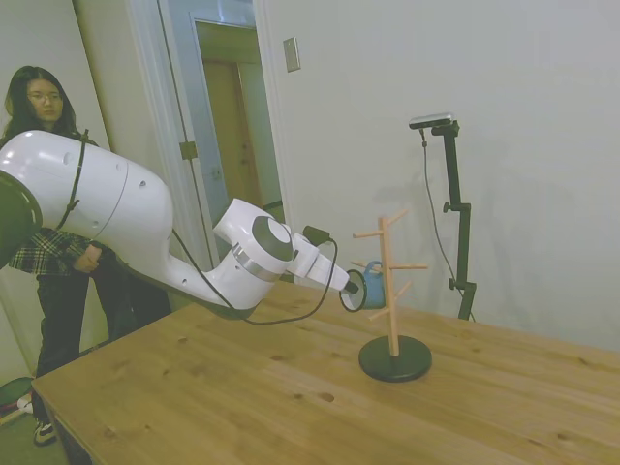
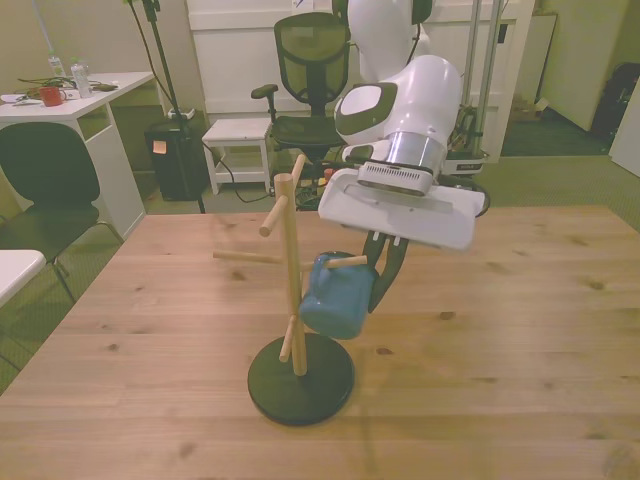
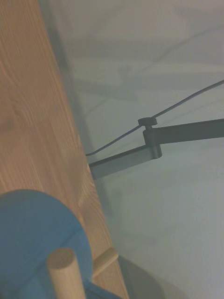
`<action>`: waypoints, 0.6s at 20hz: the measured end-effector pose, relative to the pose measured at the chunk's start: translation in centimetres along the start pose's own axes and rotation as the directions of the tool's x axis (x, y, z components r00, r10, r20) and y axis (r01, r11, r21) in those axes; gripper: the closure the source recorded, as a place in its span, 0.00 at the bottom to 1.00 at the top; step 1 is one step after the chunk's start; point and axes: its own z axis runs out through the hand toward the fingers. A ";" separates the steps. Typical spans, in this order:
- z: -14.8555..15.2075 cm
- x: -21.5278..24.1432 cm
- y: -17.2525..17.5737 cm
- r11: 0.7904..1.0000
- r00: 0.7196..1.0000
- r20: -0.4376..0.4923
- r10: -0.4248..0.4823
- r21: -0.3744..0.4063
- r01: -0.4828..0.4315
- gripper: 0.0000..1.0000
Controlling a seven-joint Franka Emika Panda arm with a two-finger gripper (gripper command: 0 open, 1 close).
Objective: Unload the mug
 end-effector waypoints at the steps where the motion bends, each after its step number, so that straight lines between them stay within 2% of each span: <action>1: -0.2 0.1 -0.1 1.000 1.000 -0.001 0.002 0.003 -0.002 1.00; 12: -1.2 0.2 -0.8 1.000 1.000 -0.001 0.003 0.021 -0.003 1.00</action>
